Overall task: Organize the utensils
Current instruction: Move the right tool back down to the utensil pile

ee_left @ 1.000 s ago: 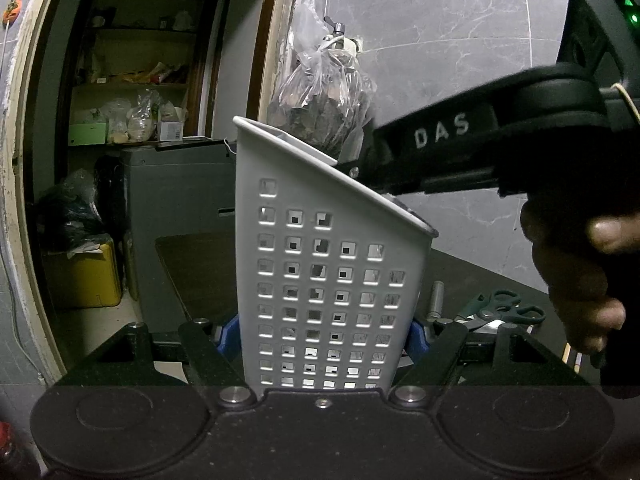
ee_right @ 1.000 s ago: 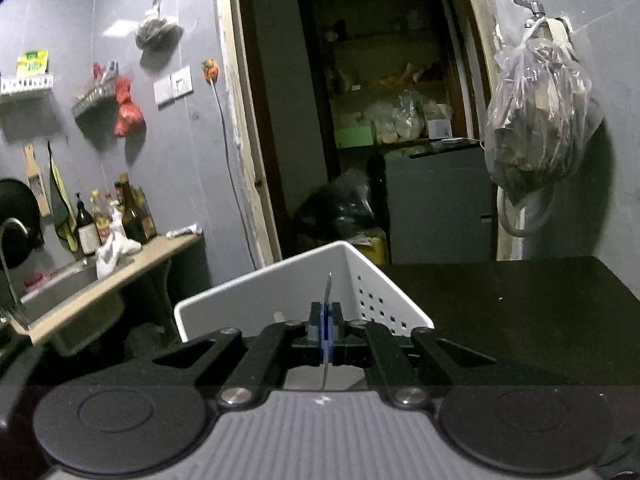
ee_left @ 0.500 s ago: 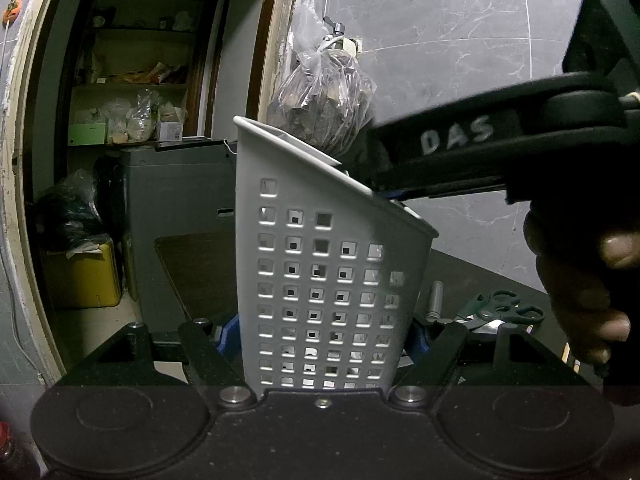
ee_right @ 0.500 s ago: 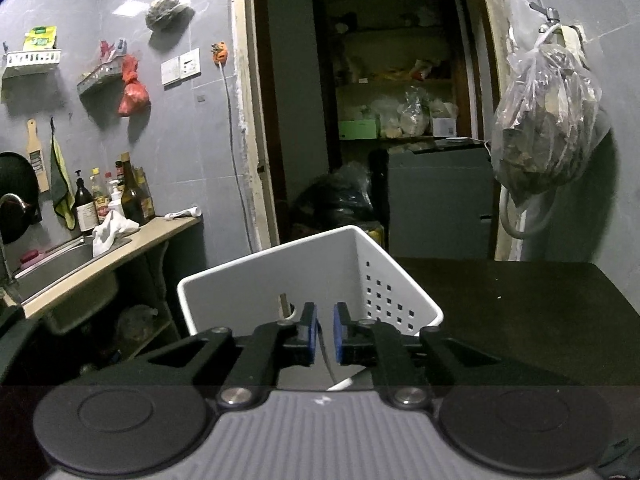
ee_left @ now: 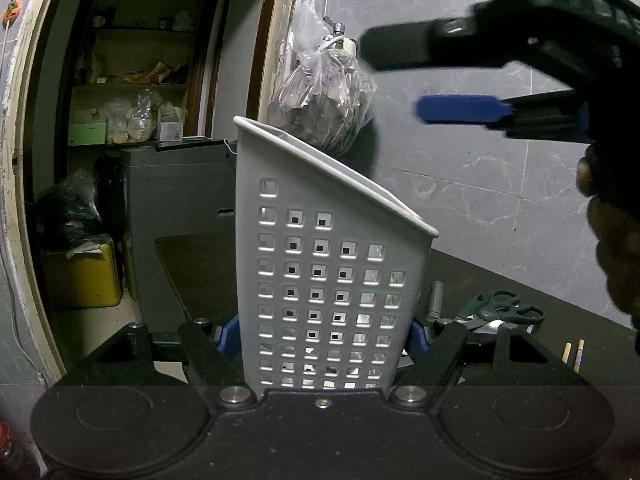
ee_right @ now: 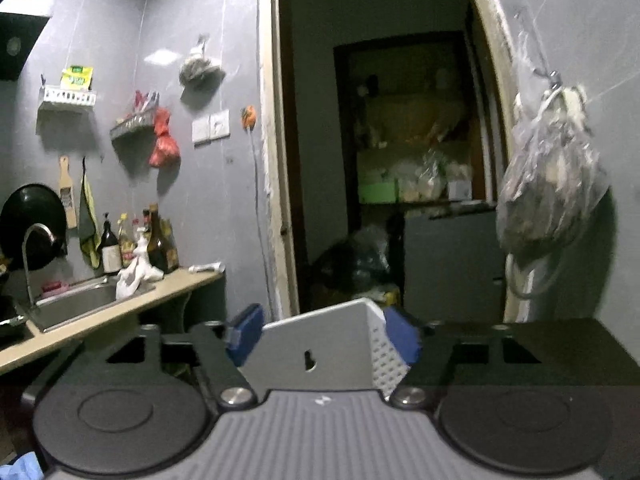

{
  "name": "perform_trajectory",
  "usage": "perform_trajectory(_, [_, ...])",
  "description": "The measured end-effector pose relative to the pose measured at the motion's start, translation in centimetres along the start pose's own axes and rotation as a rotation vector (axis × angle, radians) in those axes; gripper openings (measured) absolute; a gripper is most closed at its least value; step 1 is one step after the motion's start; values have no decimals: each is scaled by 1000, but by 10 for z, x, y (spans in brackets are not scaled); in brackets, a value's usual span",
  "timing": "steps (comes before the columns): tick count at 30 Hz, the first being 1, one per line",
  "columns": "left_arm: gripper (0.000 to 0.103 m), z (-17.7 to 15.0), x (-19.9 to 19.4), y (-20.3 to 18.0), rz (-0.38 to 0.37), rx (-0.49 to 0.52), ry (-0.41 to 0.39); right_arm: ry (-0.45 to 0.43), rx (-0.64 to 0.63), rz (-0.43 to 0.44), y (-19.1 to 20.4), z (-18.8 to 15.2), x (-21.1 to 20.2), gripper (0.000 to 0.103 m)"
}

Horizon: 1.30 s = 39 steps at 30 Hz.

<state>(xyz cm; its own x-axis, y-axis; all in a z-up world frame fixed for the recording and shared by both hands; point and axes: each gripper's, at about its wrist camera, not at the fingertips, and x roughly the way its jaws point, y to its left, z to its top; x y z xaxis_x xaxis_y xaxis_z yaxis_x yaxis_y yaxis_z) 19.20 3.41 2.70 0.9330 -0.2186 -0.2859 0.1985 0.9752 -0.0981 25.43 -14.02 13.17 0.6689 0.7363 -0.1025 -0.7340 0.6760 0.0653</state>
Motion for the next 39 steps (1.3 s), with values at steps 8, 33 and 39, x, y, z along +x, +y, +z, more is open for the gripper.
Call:
perform_trajectory(8, [77, 0, 0, 0, 0, -1, 0, -62, -12, -82, -12, -2, -29, 101])
perform_trajectory(33, [77, -3, 3, 3, -22, 11, -4, 250, -189, -324, -22, -109, -50, 103])
perform_trajectory(39, [77, -3, 3, 3, -22, 11, -5, 331, -297, -300, -8, -129, -40, 103])
